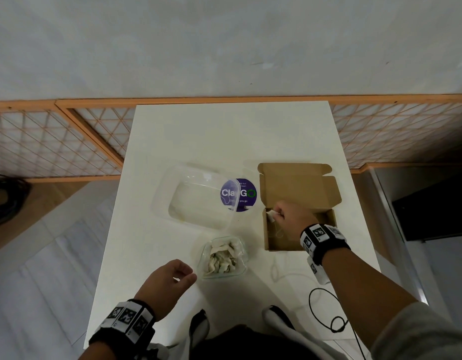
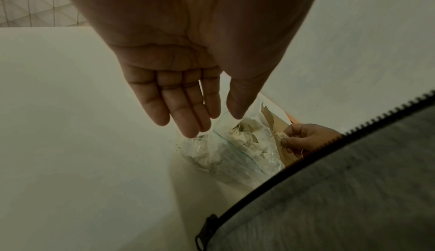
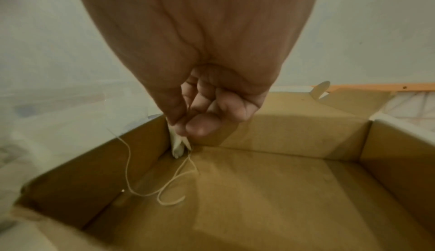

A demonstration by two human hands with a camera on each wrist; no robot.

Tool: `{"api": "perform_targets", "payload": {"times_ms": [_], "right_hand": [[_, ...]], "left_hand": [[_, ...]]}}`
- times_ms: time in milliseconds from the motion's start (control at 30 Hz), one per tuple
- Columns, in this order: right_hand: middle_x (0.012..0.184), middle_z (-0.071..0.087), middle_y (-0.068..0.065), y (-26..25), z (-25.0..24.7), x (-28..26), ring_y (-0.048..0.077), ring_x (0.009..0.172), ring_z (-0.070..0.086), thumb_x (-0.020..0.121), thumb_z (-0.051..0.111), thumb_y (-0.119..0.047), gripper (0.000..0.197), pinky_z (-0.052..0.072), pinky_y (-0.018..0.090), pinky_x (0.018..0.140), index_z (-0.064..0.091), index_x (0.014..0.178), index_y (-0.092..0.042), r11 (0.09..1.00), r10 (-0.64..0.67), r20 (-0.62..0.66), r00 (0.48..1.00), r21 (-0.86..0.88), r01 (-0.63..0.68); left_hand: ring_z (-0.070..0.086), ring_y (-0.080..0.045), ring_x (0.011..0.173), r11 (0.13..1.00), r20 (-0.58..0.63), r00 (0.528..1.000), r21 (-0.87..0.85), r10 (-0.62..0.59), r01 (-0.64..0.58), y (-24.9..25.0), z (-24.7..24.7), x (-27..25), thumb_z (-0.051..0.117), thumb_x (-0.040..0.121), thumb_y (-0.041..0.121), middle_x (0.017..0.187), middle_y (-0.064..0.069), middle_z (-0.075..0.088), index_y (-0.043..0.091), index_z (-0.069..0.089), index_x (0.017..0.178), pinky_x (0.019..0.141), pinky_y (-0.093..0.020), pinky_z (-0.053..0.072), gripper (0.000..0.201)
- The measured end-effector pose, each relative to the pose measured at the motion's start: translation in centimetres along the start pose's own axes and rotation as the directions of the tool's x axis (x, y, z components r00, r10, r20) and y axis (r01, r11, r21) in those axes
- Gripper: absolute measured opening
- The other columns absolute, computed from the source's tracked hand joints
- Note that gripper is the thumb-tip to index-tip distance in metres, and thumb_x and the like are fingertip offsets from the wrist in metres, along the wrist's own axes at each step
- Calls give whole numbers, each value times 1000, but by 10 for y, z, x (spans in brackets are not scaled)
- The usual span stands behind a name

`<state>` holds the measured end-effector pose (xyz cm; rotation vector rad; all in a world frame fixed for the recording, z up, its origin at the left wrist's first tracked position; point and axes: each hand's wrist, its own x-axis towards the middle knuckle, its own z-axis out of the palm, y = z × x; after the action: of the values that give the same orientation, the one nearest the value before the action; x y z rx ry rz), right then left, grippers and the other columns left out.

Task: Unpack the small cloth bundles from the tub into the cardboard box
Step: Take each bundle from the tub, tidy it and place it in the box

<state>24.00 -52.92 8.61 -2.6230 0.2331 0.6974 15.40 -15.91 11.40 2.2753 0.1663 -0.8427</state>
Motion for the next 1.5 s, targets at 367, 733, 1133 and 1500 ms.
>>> {"api": "perform_targets", "payload": {"times_ms": [367,733,1133,1500], "right_hand": [[84,60,3,-13,-19,15,16,68,50,106,50,-31,16,38,29,60,52,96,-18,992,-17,10,1000,-123,19],[81,57,-4,-9,-15,8,17,77,57,100,58,-44,23,55,38,73,48,92,-25,995,17,-153,988,-96,-32],[105,55,-10,-81,35,-64,10,84,58,102,55,-47,23,53,27,72,61,116,-30,870,-489,66,870,-34,491],[110,53,0,-111,65,-51,18,82,57,107,50,-33,17,51,28,72,60,110,-20,889,-449,-2,894,-106,446]], "left_hand": [[72,-4,81,1000,11,1000,11,0,-1,4,-1,-1,73,93,41,92,9,75,31,68,97,72,-19,51,12],[69,-4,85,1000,0,1000,21,1,-1,7,-4,0,72,94,40,94,12,73,29,69,98,77,-22,52,12],[67,-8,99,996,1,999,82,44,-44,20,7,16,73,91,45,115,9,59,32,61,90,84,-27,51,17],[61,-19,92,991,-52,997,123,64,-58,34,25,28,67,95,29,100,4,64,23,54,95,80,-30,47,14]]}}
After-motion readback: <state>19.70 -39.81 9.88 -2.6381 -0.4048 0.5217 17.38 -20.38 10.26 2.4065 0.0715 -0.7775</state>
